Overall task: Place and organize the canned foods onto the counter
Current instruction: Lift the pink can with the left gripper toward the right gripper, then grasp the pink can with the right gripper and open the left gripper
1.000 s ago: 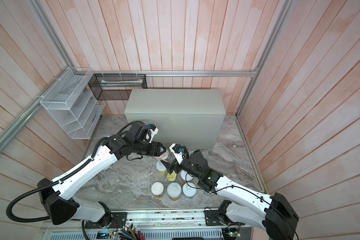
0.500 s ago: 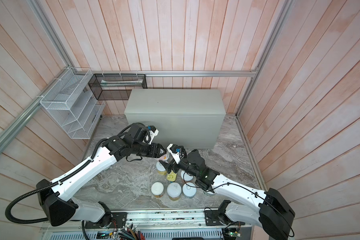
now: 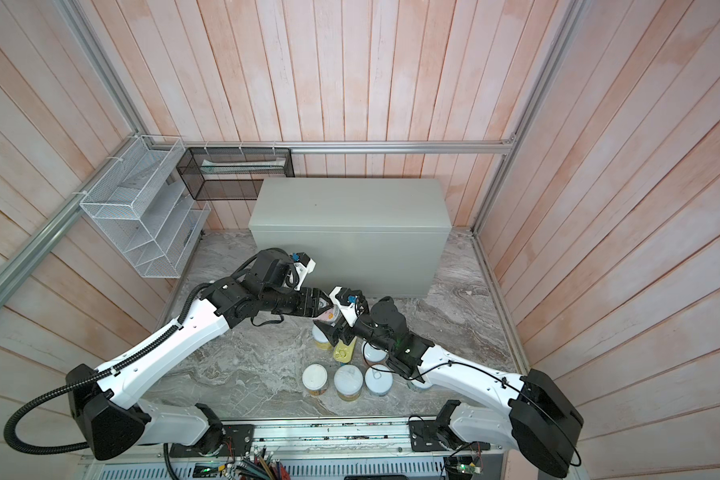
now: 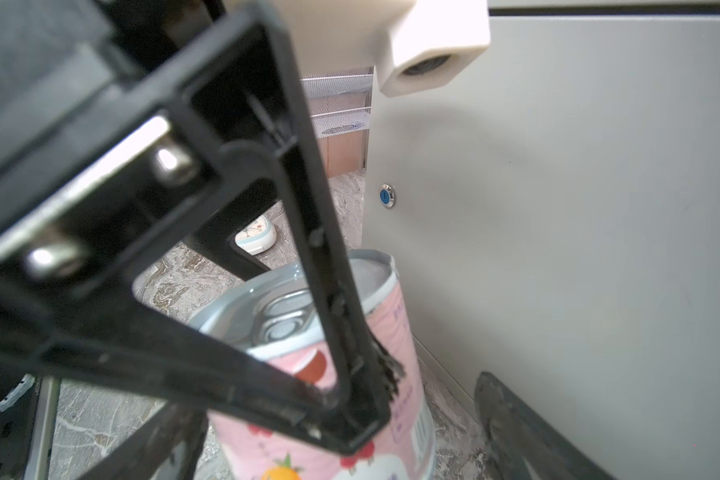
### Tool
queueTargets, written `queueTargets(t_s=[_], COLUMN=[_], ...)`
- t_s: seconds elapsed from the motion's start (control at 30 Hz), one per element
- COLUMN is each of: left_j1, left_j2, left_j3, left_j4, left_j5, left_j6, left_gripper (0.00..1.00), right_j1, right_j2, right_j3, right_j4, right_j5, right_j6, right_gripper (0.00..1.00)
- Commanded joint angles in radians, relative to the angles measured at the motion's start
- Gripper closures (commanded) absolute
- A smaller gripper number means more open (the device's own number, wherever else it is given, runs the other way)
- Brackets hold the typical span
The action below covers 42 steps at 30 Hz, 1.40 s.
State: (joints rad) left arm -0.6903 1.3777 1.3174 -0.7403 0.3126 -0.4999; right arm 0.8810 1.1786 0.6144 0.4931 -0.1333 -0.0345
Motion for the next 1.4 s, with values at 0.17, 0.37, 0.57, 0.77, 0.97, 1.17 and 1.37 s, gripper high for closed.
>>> queueTargets(t_s=[0.17, 0.37, 0.57, 0.77, 0.97, 1.17, 1.37], left_j1=[-0.006, -0.005, -0.006, -0.006, -0.005, -0.003, 0.000], left_j2=[-0.030, -0.030, -0.029, -0.026, -0.023, -0.024, -0.029], left_j3=[-0.011, -0.007, -0.013, -0.024, -0.033, -0.042, -0.057], left_j4=[0.033, 0.038, 0.036, 0.047, 0.054, 0.068, 0.082], left_j5=[0.053, 0.057, 0.060, 0.069, 0.065, 0.066, 0.056], left_j6=[-0.005, -0.005, -0.008, -0.017, -0.023, -0.038, -0.048], left_gripper=[0.42, 0.42, 0.42, 0.42, 0.42, 0.42, 0.29], right_j1=[-0.005, -0.004, -0.005, -0.004, -0.004, -0.005, -0.005], right_j2=[0.037, 0.062, 0.067, 0.065, 0.059, 0.049, 0.047], right_j3=[0.044, 0.053, 0.041, 0.028, 0.016, 0.006, 0.000], right_j4=[0.077, 0.087, 0.128, 0.163, 0.183, 0.191, 0.195], right_j5=[0.019, 0.009, 0.007, -0.012, -0.012, -0.005, 0.013], right_j6=[-0.010, -0.008, 0.009, 0.026, 0.034, 0.043, 0.054], right_gripper=[0.02, 0.02, 0.06, 0.17, 0.26, 0.31, 0.33])
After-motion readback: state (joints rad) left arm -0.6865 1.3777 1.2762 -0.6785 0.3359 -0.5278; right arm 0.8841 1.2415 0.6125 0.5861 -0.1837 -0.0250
